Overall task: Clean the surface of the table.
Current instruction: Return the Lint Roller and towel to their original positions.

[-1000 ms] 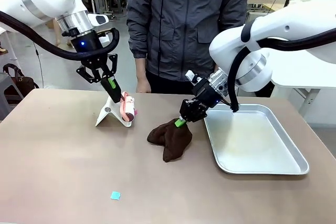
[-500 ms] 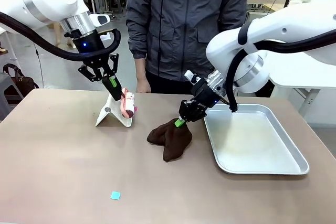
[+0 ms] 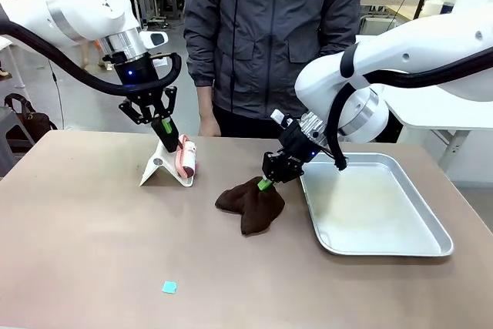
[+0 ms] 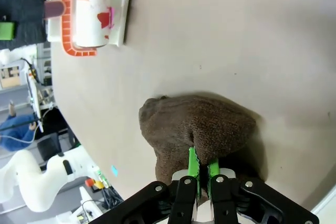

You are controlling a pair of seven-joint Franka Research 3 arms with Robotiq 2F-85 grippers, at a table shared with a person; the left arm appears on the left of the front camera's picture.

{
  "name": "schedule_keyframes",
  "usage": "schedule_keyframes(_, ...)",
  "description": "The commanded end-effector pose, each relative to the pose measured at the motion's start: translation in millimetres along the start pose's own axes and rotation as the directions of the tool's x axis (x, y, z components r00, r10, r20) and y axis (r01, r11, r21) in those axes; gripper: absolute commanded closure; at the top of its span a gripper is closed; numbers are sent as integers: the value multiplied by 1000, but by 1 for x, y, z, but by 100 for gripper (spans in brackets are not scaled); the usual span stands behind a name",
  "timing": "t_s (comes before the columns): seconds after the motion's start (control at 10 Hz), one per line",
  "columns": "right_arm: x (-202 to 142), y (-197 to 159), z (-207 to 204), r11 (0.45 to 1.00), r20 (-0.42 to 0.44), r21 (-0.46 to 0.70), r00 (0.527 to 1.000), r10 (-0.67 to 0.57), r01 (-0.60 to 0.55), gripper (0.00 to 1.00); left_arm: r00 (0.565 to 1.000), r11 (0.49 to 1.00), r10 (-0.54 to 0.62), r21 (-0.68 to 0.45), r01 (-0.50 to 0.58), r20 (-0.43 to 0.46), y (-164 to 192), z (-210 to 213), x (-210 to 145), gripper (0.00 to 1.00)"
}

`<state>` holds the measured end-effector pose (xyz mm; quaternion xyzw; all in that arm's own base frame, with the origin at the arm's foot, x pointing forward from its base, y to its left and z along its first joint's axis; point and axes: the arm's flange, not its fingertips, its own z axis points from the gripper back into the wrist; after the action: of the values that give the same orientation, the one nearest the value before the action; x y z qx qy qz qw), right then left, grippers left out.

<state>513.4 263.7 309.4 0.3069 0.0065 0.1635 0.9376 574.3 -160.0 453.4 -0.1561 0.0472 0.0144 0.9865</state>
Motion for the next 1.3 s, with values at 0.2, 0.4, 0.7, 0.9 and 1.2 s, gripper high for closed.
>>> schedule_keyframes(0.2,9,0,-2,999,12,-26,999,-44,44,93,1000,1000,11,26,-10,-15,-2,-4,12,78)
schedule_keyframes(0.4,9,-1,-3,999,15,-17,999,-46,46,93,1000,999,14,36,-12,-28,-5,-8,13,78)
schedule_keyframes(0.7,9,-5,-7,999,-1,-7,999,-46,46,93,998,998,39,57,-36,-40,-1,-10,14,78)
schedule_keyframes(0.9,8,-6,-7,999,-16,7,999,-40,40,34,997,995,60,83,-55,-55,-1,-11,14,22)
schedule_keyframes(1.2,7,-8,-8,999,-13,24,999,-41,41,0,997,995,61,86,-56,-55,0,-10,13,0)
